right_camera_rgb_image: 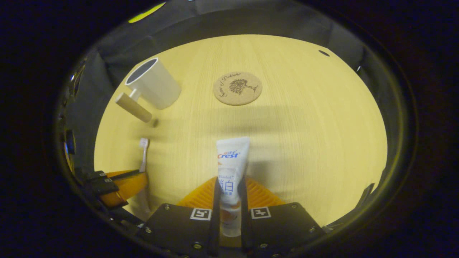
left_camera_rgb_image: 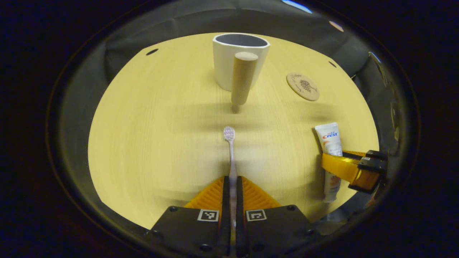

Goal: Put the toothbrush and toothpaste on the desktop into the cup, then pick up the cup and place it on the coaster on the desktop.

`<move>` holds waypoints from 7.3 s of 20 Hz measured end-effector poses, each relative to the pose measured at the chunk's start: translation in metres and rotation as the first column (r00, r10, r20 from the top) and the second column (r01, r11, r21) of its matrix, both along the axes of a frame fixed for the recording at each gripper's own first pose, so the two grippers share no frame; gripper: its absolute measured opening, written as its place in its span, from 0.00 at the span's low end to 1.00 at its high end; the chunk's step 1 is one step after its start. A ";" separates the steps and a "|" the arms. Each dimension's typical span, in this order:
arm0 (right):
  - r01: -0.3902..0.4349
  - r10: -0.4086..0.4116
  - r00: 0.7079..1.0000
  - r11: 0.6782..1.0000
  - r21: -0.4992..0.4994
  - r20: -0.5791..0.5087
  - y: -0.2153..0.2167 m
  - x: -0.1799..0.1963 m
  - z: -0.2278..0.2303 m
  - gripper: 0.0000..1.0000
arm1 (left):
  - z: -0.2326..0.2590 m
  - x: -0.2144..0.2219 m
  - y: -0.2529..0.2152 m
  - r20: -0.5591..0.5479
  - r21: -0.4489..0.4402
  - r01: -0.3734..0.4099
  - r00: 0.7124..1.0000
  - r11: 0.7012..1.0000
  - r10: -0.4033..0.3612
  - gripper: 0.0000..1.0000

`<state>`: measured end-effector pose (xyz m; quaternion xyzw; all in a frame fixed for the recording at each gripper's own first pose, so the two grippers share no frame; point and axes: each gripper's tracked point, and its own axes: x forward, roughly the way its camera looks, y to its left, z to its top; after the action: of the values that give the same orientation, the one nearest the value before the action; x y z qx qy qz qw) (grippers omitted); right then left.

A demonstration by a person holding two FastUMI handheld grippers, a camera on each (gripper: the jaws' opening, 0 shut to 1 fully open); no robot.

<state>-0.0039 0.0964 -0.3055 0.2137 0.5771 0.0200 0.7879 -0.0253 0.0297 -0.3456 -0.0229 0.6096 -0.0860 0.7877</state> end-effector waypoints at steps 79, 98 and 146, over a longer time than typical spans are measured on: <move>-0.145 0.134 0.735 0.989 -0.039 0.665 0.077 0.233 0.147 0.23 | 0.121 0.131 0.090 0.592 -0.400 -0.106 0.728 0.910 0.345 0.84; -0.146 0.205 0.766 0.978 -0.146 0.609 0.066 0.220 0.124 0.37 | 0.123 0.122 0.086 0.589 -0.391 -0.126 0.727 0.912 0.354 0.90; 0.351 -0.252 0.742 0.935 -0.040 0.621 -0.177 0.062 0.164 0.98 | -0.011 0.139 -0.008 0.023 -0.097 0.085 0.996 0.992 -0.083 0.76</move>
<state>0.0582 -0.0809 -0.1414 0.2249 0.2514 -0.0855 0.9375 0.1141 0.0220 -0.3565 -0.0349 0.5976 -0.1490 0.7870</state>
